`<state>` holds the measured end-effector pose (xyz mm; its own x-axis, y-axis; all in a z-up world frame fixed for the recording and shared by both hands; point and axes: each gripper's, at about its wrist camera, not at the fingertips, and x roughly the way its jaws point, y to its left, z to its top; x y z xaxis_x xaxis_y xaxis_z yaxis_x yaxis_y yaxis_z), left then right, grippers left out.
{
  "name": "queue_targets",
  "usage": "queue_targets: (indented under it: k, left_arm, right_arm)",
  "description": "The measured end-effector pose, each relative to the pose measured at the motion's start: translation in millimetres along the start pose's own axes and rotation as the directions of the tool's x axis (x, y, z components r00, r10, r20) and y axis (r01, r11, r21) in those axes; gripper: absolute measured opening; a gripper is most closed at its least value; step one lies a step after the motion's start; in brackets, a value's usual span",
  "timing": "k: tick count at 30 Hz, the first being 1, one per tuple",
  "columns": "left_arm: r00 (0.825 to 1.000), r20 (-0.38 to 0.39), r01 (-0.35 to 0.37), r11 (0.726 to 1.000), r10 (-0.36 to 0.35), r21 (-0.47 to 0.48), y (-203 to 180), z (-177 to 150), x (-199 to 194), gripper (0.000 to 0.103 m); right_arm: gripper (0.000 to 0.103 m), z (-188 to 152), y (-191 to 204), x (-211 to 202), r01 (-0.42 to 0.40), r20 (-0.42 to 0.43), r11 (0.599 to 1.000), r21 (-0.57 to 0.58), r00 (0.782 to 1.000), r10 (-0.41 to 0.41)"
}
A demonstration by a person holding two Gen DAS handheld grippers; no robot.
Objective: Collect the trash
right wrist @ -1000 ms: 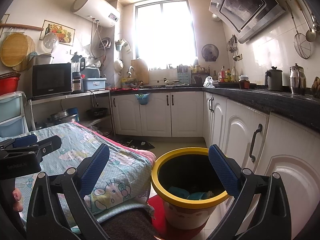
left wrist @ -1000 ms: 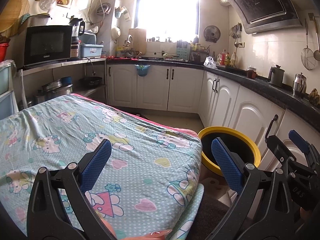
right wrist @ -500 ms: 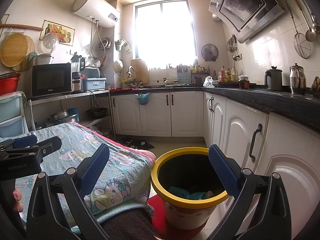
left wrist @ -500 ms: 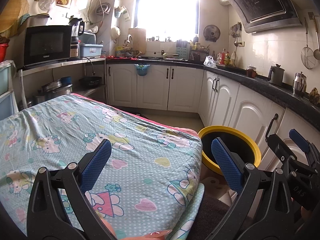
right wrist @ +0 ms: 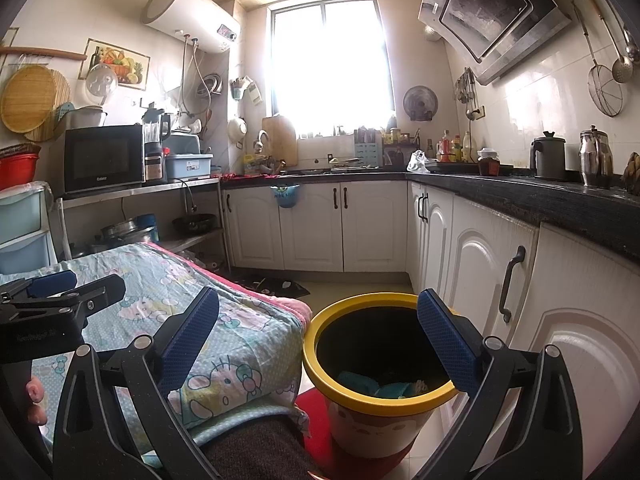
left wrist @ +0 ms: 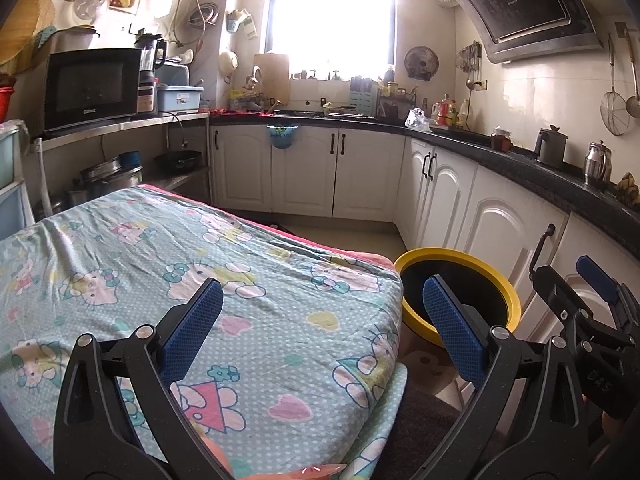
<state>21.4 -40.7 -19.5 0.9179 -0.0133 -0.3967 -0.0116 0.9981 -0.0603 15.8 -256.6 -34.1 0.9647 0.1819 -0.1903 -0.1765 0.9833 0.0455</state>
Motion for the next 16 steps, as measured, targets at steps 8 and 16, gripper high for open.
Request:
queue_targets:
  k: [8,16]
  left_arm:
    - [0.995,-0.102,-0.004,0.999,-0.001,-0.054,26.7,1.1,-1.0,0.092]
    - [0.849,-0.255,-0.519,0.82,0.462,-0.241,215.6,-21.8,-69.8,0.092]
  right_arm:
    - [0.097,8.3,9.2,15.9,-0.071,-0.068,0.997,0.017,0.995,0.072]
    - [0.097,20.2,193.3,73.6,-0.569,-0.349,0.82,-0.063,0.782,0.516]
